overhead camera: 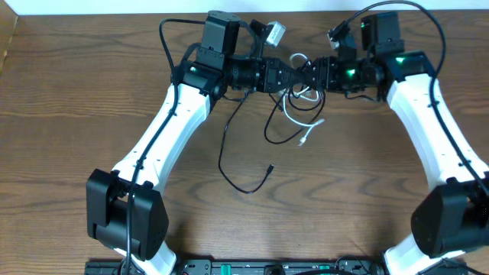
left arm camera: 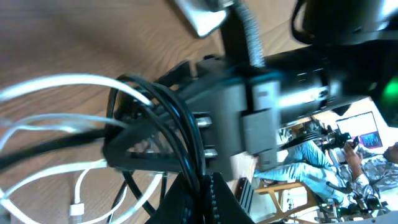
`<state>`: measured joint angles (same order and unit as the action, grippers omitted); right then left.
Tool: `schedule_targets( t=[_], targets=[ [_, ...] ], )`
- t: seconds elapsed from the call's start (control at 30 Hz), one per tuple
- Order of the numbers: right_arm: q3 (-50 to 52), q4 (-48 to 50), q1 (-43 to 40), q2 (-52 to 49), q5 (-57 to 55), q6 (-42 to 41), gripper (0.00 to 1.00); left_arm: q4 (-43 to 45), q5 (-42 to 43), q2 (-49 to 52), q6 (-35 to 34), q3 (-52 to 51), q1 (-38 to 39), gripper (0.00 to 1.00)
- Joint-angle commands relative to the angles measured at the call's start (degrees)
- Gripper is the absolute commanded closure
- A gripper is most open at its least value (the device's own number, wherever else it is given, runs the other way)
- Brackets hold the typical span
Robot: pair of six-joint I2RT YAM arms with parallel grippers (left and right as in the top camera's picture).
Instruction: Untangle cables
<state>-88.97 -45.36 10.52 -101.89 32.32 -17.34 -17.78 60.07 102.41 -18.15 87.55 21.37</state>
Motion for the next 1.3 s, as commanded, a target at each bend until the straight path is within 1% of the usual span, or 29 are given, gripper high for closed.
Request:
schedule_targets(
  t=[0.0,0.13,0.3,0.37,0.63,0.73,0.77,0.83,0.9,0.97,1.03,1.27],
  targets=[
    [-0.2,-1.1,0.5,-2.2,-10.1,-4.1,0.54,0.8,2.3,-2.1,-0.1,0.9,-0.4,0.93],
    [-0.2,-3.8,0.3,-4.0,-19.1,-6.8,0.57,1.4,2.3,-2.3,-2.1,0.9,-2.4,0.93],
    [-0.2,-6.4,-1.3,-4.2,-26.1,-7.1,0.58,1.9,2.5,-3.1,-3.2,0.9,-6.5,0.93],
    [-0.2,-7.1,-2.6,-4.2,-26.9,-7.1,0.58,1.9,2.5,-3.8,-3.2,0.9,-8.3,0.93],
    [-0.2,-9.8,-7.7,-4.2,-27.2,-6.0,0.68,1.8,2.5,-6.7,-3.2,0.9,-14.4,0.93],
    [-0.2,-10.0,-8.6,-4.2,-26.0,-4.6,0.69,1.7,2.5,-7.0,-3.2,0.9,-15.6,0.93],
    [-0.2,-9.1,-8.7,-4.2,-20.9,0.0,0.67,1.2,2.5,-7.0,-3.1,0.9,-15.6,0.93],
    [-0.2,-7.8,-8.7,-4.2,-15.4,3.7,0.64,0.6,2.5,-7.0,-3.1,0.9,-15.3,0.92],
    [-0.2,-6.6,-8.1,-4.2,-10.6,5.2,0.6,0.5,2.5,-7.0,-3.0,0.9,-15.0,0.93],
    [-0.2,-5.2,-6.2,-4.2,-8.7,5.2,0.53,0.8,2.5,-7.0,-3.0,0.9,-14.9,0.93],
    [-0.2,-4.0,-3.8,-4.4,-8.4,2.9,0.48,0.8,2.5,-7.4,-3.0,0.9,-14.9,0.93],
    [-0.2,0.7,2.1,-9.4,-8.3,-6.4,0.43,0.7,0.1,-12.5,-3.1,0.9,-14.9,0.92]
  ],
)
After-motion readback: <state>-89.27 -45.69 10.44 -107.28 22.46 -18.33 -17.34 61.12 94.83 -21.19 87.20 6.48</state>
